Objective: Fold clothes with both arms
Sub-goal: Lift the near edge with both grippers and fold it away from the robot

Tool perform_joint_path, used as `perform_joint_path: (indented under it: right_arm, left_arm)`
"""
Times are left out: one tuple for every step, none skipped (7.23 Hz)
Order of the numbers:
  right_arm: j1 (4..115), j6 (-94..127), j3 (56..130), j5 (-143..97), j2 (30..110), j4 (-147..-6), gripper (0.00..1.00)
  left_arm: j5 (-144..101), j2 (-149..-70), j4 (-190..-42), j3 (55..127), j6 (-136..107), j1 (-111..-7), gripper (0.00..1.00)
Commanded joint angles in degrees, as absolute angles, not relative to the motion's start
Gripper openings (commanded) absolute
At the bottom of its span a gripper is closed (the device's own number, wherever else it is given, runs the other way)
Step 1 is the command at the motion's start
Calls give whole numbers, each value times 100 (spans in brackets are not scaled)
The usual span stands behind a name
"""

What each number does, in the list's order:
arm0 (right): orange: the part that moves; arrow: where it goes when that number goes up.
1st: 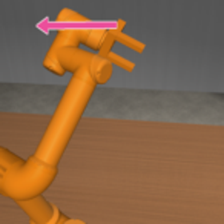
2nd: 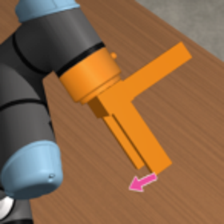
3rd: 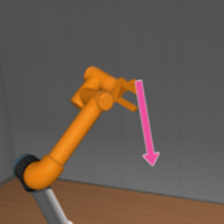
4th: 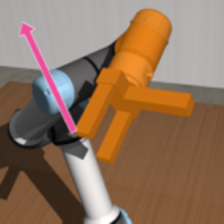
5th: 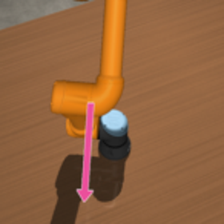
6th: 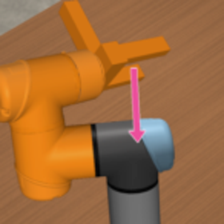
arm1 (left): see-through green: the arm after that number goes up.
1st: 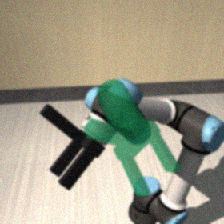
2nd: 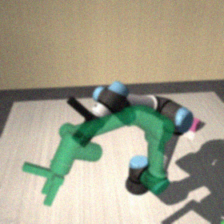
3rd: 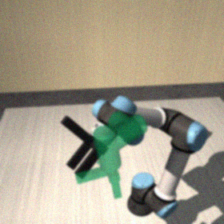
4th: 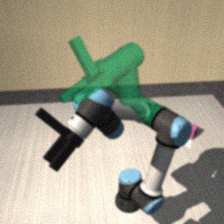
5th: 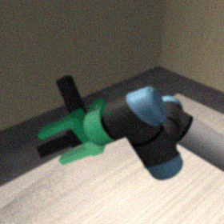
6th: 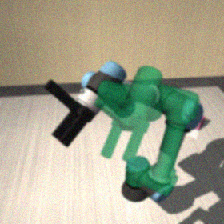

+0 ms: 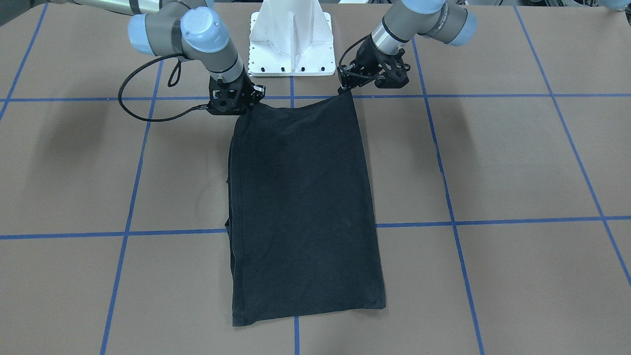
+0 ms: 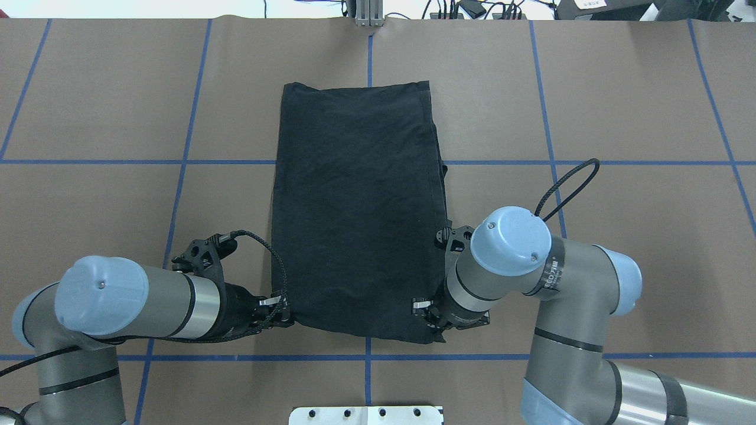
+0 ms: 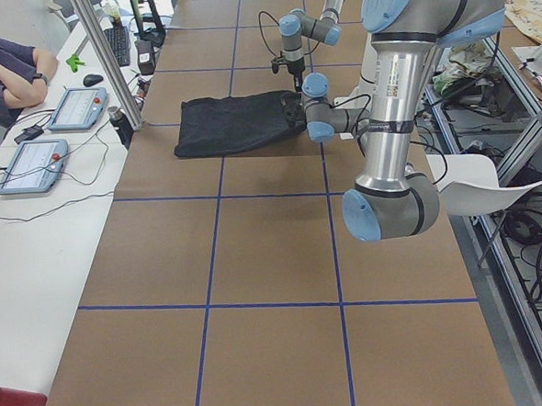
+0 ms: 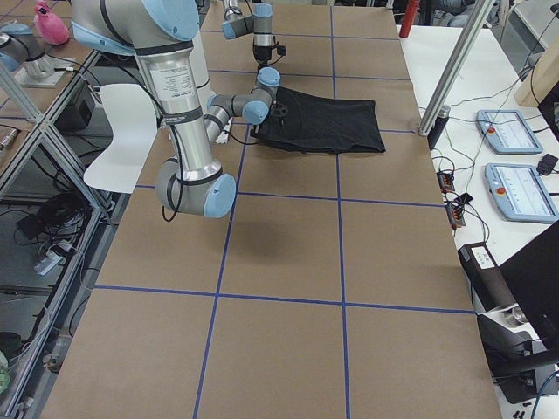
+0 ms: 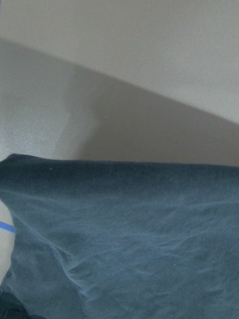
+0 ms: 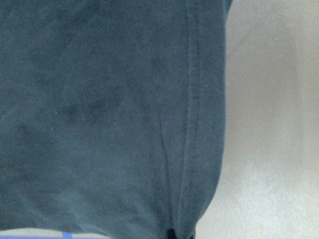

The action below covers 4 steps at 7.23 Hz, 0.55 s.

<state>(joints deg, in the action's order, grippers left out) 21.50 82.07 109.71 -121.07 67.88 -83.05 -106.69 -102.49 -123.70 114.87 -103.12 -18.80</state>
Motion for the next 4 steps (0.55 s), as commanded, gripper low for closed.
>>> perform_joint_path:
  right_arm:
    - [2162,8200,11416,-12935,7162,-8306,0]
    - [2171,8209,11487,-13207,7224,-8306,0]
    - [2180,8209,11540,-13314,7294,-8306,0]
    - [2180,8200,11601,-13342,7408,-8306,0]
  left_arm:
    - [-10994,-10257,-12103,11654,-10318,-1855,0]
    - [-10995,-10196,-12103,11663,-10318,-1785,0]
    - [-11004,-10108,-12103,11698,-10318,-1715,0]
    - [-11013,-10038,-12103,11785,-10318,-1531,0]
